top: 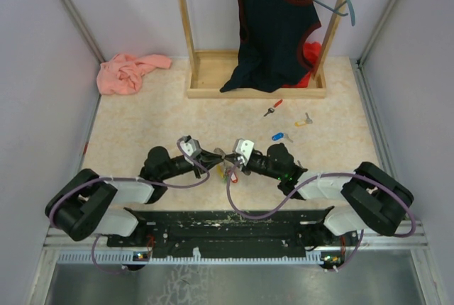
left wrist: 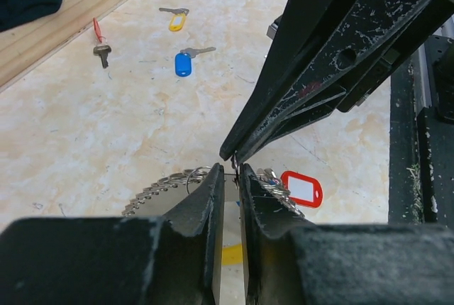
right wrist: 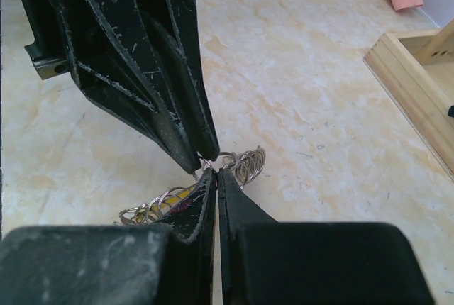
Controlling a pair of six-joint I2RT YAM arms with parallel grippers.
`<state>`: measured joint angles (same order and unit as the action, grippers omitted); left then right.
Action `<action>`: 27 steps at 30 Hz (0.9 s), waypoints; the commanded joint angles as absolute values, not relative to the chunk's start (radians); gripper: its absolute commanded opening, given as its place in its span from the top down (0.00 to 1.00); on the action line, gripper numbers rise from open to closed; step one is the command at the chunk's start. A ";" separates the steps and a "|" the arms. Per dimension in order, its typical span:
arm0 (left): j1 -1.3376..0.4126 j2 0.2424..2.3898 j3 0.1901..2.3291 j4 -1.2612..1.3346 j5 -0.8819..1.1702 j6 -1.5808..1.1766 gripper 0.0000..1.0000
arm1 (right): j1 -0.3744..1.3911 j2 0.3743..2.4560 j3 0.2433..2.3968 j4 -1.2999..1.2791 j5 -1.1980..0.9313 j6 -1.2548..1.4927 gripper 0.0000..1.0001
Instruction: Put the keys on the keyring
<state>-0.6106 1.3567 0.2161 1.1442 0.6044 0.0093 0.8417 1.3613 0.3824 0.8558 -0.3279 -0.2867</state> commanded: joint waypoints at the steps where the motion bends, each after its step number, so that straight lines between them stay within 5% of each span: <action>1: -0.604 1.375 0.250 1.149 0.630 0.045 0.82 | 0.842 1.318 0.446 0.905 -0.354 -0.286 1.00; 21: -0.604 1.397 0.258 1.091 0.598 0.084 0.84 | 0.842 1.289 0.444 0.899 -0.344 -0.277 1.00; 27: -0.605 1.382 0.256 1.062 0.566 0.094 0.98 | 0.842 1.277 0.443 0.895 -0.344 -0.270 1.00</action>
